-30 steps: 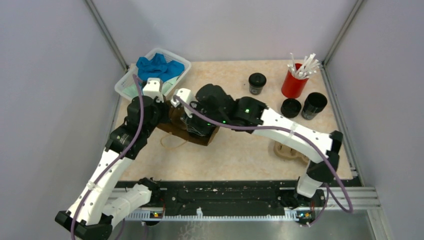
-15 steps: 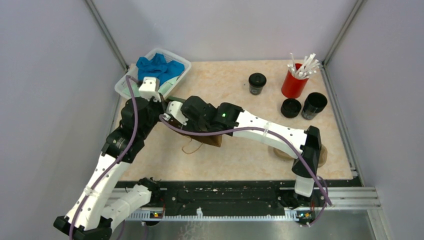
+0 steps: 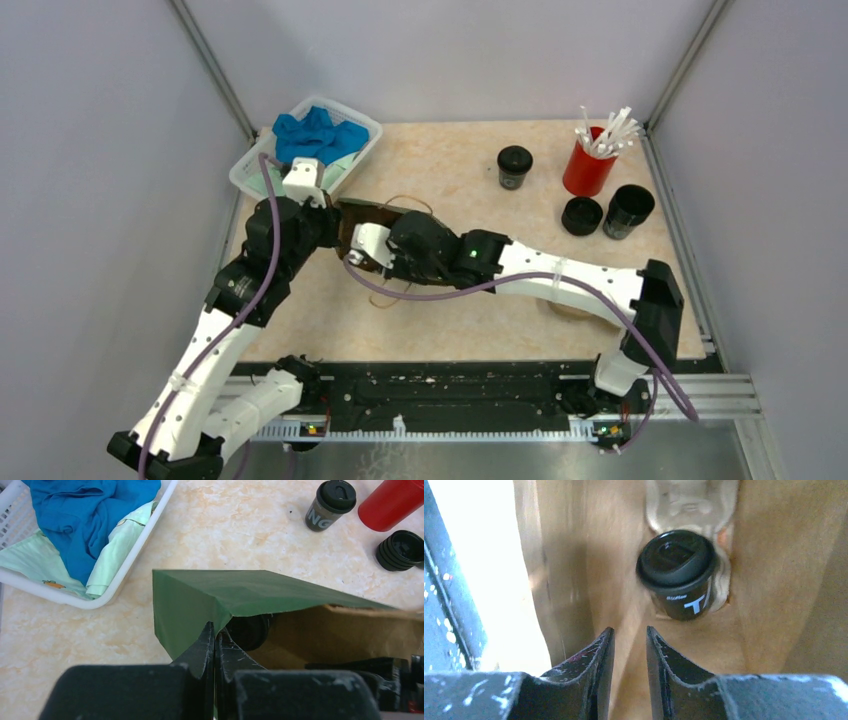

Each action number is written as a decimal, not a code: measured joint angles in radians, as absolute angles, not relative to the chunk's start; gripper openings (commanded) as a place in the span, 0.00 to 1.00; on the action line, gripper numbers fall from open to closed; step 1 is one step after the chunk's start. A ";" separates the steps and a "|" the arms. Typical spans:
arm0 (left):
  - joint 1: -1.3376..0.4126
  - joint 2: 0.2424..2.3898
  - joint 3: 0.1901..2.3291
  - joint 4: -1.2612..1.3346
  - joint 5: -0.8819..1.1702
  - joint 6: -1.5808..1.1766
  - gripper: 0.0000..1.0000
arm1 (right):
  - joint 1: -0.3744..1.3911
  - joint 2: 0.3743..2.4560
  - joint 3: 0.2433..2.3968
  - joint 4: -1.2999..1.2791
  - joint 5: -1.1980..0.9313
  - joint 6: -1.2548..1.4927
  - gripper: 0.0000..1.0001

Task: Pack the takeout coffee
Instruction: Adjust the coffee cup.

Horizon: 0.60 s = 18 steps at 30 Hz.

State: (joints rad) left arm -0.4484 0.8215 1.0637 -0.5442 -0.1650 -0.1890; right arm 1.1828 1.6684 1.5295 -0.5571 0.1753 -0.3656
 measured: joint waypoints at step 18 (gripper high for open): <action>-0.448 0.800 1.043 -0.517 -0.121 -0.184 0.00 | 1.123 1.631 1.410 -0.444 0.046 -0.548 0.49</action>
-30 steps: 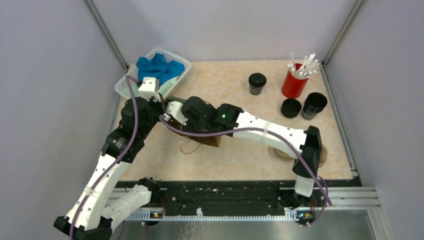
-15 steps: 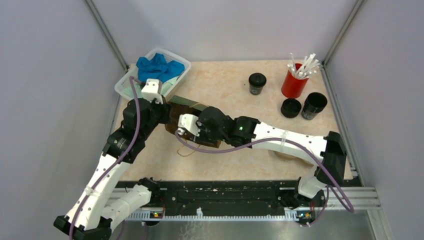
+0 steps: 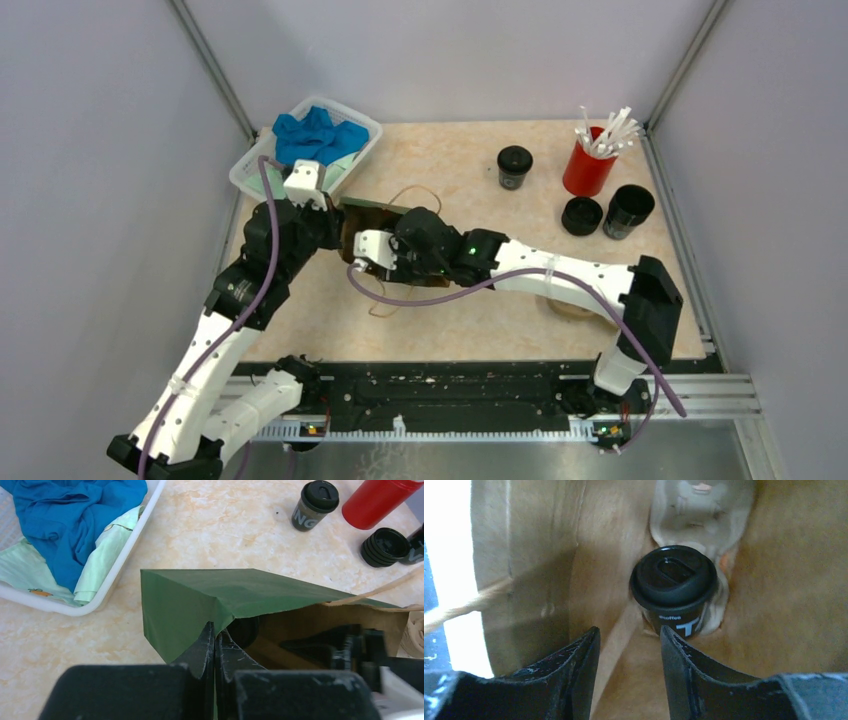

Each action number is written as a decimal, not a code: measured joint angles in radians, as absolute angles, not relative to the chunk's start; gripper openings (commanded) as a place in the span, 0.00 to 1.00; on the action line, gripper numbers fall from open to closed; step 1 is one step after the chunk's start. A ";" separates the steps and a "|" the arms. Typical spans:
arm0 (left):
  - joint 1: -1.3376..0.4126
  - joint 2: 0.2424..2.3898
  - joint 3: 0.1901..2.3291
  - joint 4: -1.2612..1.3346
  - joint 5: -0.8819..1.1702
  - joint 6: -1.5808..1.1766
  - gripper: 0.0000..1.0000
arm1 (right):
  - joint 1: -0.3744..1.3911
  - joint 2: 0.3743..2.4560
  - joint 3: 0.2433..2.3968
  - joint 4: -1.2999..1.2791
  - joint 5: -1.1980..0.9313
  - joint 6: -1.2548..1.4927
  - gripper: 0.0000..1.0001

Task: Pack the takeout coffee
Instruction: Adjust the coffee cup.

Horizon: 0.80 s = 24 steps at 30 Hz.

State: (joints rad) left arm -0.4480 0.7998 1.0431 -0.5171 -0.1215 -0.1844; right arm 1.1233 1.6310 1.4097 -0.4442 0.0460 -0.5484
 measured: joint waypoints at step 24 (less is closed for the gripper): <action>-0.448 0.801 1.026 -0.505 -0.033 -0.181 0.00 | 1.046 1.789 1.386 -0.206 0.004 -0.710 0.86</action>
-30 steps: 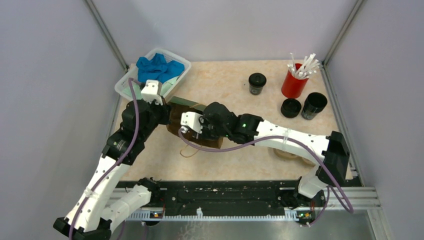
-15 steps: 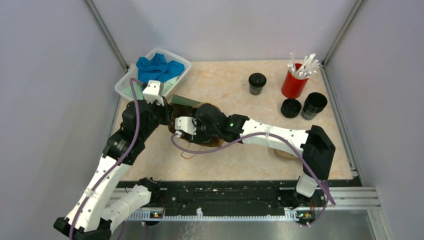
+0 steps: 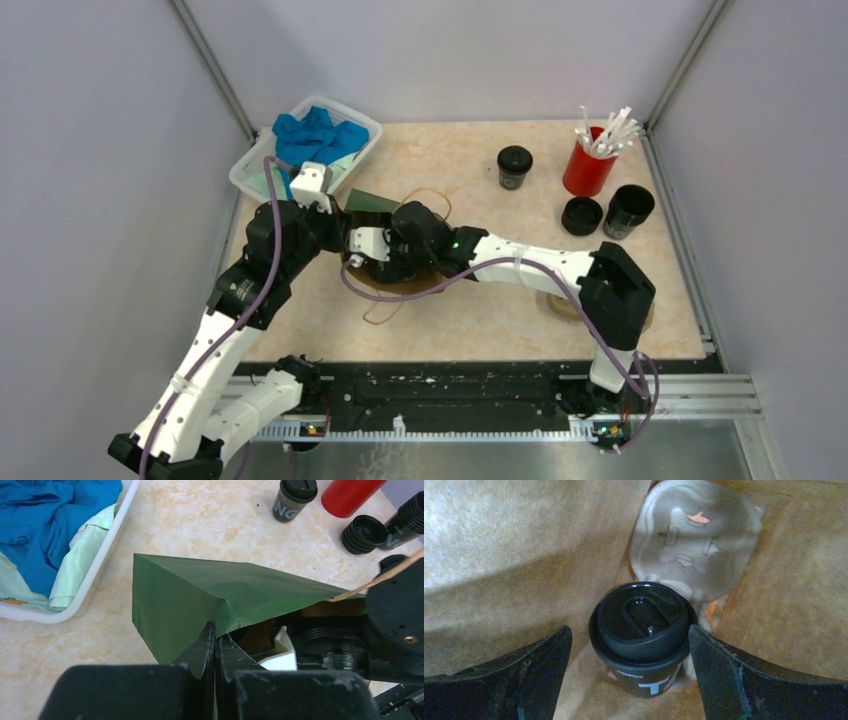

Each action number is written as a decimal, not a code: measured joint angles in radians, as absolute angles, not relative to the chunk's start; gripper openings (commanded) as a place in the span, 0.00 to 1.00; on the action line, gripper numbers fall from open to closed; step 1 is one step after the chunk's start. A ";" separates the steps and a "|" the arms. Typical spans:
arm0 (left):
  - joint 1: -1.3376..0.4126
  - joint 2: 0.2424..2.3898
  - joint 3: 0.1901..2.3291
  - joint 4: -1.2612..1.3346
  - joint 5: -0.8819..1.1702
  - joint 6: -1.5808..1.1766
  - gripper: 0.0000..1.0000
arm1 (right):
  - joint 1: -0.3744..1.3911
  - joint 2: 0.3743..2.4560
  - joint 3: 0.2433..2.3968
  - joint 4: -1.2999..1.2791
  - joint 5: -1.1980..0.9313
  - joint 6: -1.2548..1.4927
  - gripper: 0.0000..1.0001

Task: Pack the takeout coffee
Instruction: Adjust the coffee cup.

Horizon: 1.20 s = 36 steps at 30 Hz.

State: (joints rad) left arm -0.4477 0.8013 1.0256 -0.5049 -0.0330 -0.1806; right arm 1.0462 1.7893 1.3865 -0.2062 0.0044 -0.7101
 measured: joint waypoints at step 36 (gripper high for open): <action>-0.442 0.814 1.019 -0.501 -0.103 -0.184 0.00 | 1.035 1.878 1.470 -0.229 0.049 -0.671 0.31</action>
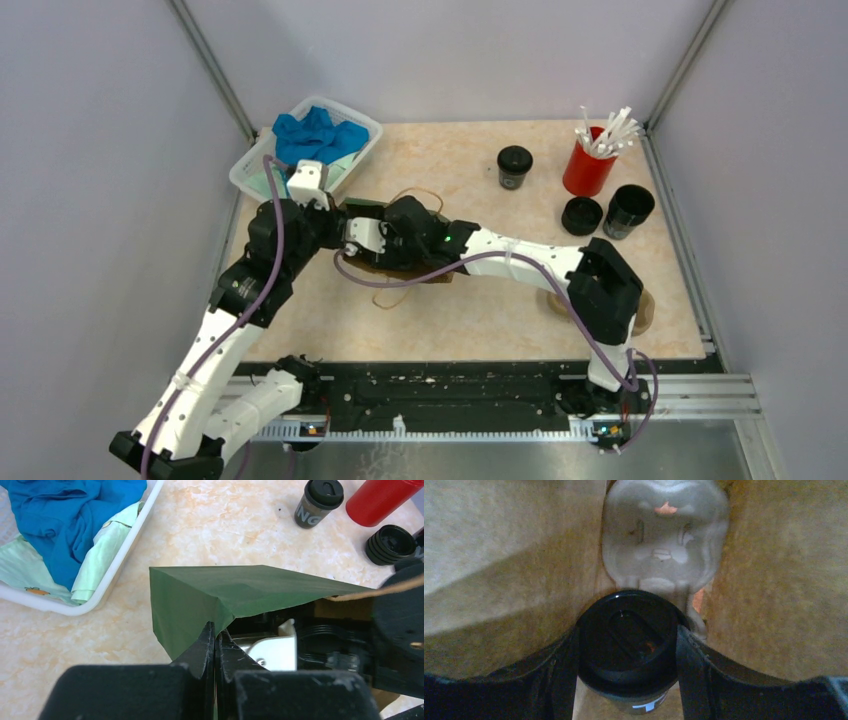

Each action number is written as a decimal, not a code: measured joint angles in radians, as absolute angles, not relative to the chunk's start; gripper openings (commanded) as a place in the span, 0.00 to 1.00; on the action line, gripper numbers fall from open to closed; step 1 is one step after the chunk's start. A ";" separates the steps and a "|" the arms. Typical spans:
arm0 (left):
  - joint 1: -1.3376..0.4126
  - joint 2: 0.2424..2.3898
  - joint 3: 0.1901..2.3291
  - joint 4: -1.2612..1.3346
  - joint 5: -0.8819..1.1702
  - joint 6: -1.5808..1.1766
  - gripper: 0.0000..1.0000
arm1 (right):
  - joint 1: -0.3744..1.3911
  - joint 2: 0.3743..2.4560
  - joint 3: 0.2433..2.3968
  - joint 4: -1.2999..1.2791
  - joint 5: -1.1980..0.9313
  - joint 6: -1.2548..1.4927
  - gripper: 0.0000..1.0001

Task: Pack the takeout coffee
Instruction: Adjust the coffee cup.

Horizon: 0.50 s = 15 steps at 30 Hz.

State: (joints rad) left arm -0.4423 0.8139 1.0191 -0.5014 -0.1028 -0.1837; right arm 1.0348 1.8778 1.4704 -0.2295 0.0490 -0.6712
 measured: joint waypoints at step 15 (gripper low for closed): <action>-0.447 0.826 1.026 -0.485 -0.120 -0.231 0.00 | 1.073 1.733 1.418 -0.288 0.096 -0.458 0.30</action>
